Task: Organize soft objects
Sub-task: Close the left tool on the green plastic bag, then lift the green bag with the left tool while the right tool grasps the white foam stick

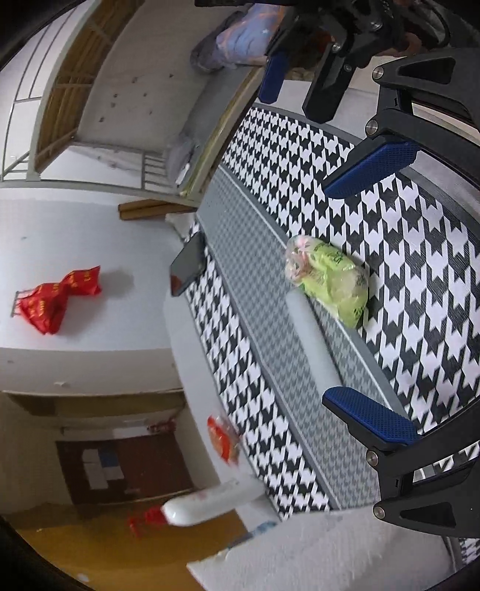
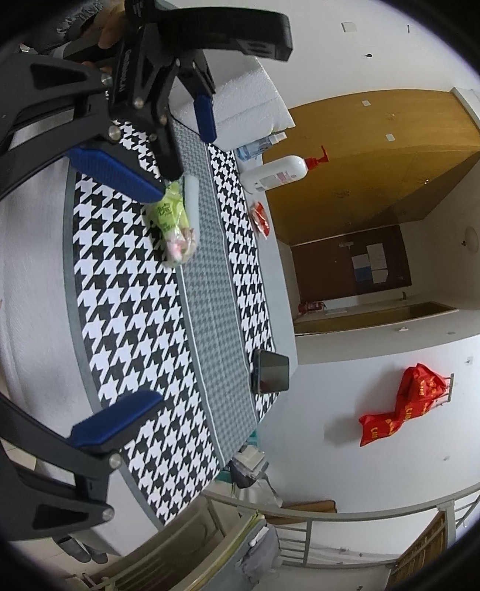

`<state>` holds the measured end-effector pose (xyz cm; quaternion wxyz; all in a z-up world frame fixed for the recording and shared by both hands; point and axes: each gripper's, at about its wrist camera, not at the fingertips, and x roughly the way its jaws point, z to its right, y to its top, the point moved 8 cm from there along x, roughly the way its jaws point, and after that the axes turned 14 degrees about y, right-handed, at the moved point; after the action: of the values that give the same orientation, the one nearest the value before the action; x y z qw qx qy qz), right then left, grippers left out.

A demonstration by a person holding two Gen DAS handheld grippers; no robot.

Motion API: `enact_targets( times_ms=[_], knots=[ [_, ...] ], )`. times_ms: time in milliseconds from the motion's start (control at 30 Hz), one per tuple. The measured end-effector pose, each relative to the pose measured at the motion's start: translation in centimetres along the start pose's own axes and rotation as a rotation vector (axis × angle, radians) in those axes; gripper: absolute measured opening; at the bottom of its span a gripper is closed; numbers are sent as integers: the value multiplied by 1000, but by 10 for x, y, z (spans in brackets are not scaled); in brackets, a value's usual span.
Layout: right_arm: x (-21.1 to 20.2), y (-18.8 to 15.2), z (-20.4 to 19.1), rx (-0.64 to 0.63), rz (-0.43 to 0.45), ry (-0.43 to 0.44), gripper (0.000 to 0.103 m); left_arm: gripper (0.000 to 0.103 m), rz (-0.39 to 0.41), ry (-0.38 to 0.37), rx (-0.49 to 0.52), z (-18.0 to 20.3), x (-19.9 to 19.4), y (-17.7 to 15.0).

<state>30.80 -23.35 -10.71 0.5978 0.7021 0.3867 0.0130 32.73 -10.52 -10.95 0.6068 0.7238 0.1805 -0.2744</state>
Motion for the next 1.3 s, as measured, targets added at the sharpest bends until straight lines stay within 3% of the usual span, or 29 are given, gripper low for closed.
enact_targets(
  times_ms=[167, 600, 700, 1000, 1133, 1300],
  knots=[
    [8, -1, 4, -4, -19, 4, 102, 99, -24, 0, 14, 4, 13, 1],
    [20, -5, 26, 16, -55, -1, 102, 77, -125, -43, 58, 20, 46, -9],
    [21, -6, 28, 16, -64, 3, 102, 75, -134, -38, 64, 21, 49, -9],
    [26, -7, 37, 33, -72, 1, 102, 54, -191, -36, 70, 19, 63, -14],
    [27, -7, 38, 36, -78, 3, 102, 38, -187, -29, 73, 19, 67, -12],
    [29, -8, 36, 29, -86, 6, 102, 32, -168, -38, 78, 21, 65, -10]
  ],
)
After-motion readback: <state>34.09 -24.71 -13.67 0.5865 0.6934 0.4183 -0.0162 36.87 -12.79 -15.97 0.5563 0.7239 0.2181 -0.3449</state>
